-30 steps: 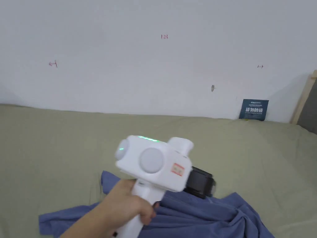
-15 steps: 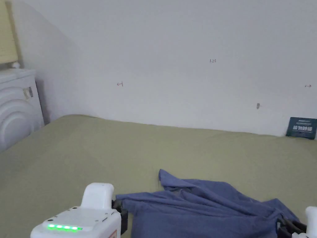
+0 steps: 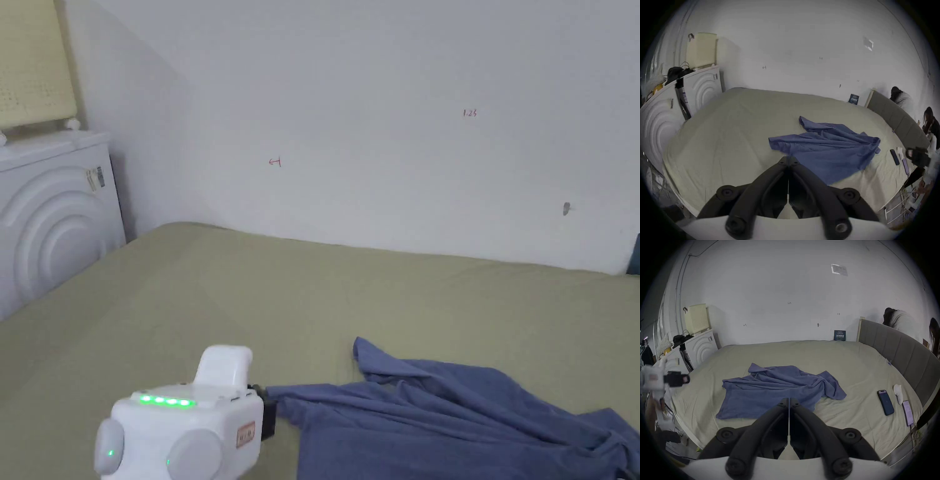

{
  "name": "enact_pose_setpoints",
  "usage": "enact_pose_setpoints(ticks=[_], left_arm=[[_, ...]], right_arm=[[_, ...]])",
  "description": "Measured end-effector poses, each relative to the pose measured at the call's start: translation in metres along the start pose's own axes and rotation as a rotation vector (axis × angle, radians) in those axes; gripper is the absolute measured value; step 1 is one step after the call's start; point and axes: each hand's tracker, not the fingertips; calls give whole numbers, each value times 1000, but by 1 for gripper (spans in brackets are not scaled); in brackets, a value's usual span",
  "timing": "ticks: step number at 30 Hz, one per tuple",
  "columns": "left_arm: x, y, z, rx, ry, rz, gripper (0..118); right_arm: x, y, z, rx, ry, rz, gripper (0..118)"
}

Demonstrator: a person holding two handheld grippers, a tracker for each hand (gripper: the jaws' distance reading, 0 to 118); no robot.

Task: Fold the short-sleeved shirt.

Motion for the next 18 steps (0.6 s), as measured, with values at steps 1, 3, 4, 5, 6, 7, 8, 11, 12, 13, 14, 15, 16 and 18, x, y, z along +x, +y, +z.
enact_pose_setpoints(ticks=[1, 3, 4, 5, 6, 7, 8, 11, 12, 13, 14, 15, 16, 18], left_arm=[[-8, 13, -19, -13, -1, 2, 0], [-23, 40, -69, -101, -31, -13, 0], [-27, 48, -91, -117, 4, -4, 4], [-34, 58, -118, -150, 11, -10, 13], [-42, 65, -146, -212, -24, 1, 38], [-42, 70, -171, -245, 6, 14, 70], [-46, 74, -199, -313, 14, 4, 90], [-46, 70, -263, -501, 87, -6, 108], [-47, 68, -276, -506, 49, 18, 107], [-48, 65, -287, -534, 27, 51, 107], [-47, 61, -296, -562, 42, 89, 107], [-45, 58, -303, -593, 61, 103, 107], [-43, 55, -310, -600, 54, 110, 107], [-34, 50, -315, -592, 89, 90, 106]], right_arm=[[2, 2, -3, -2, 0, -2, 4], [6, 4, -13, -16, -3, -3, 4], [7, 4, -18, -26, -9, -3, 4], [10, 3, -23, -38, -17, -3, 4], [13, 2, -28, -52, -20, -6, 4], [16, 1, -32, -65, -21, -12, 4], [19, 0, -37, -80, -21, -16, 4], [26, -5, -49, -109, -30, -19, 4], [29, -6, -54, -118, -30, -18, 4], [31, -8, -58, -126, -36, -14, 4], [33, -9, -63, -133, -35, -15, 4], [36, -10, -68, -142, -30, -23, 4], [38, -12, -72, -156, -24, -34, 4], [42, -15, -78, -163, -21, -45, 4]])
